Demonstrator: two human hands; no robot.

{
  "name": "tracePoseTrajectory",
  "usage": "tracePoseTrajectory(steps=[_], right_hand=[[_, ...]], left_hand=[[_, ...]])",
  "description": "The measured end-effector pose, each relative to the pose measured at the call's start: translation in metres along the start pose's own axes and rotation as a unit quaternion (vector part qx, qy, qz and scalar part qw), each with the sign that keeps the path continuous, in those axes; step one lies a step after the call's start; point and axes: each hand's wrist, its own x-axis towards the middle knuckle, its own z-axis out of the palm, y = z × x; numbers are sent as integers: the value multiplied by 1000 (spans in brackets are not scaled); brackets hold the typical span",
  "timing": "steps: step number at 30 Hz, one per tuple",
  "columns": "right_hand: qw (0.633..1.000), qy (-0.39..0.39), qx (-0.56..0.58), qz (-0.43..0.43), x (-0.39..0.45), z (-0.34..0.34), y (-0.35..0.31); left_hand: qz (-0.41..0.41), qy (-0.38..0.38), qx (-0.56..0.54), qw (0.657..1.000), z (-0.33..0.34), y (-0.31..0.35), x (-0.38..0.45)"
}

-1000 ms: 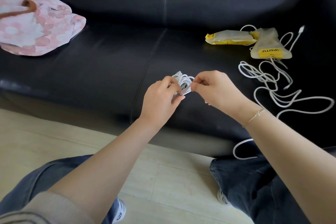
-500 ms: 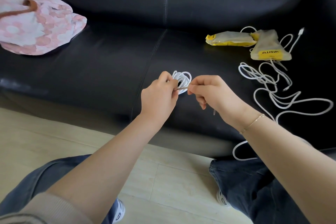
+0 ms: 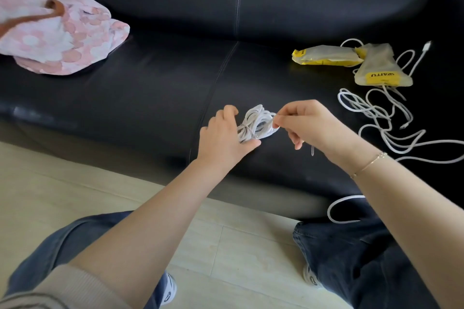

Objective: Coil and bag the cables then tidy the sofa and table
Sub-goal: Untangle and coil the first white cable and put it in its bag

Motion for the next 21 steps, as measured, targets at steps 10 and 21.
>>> tracePoseTrajectory(steps=[10, 21], right_hand=[[997, -31, -5, -64, -4, -23, -2], [995, 6, -42, -95, 23, -29, 19]], left_hand=[[30, -70, 61, 995, 2, 8, 3], [257, -111, -71, 957, -21, 18, -27]])
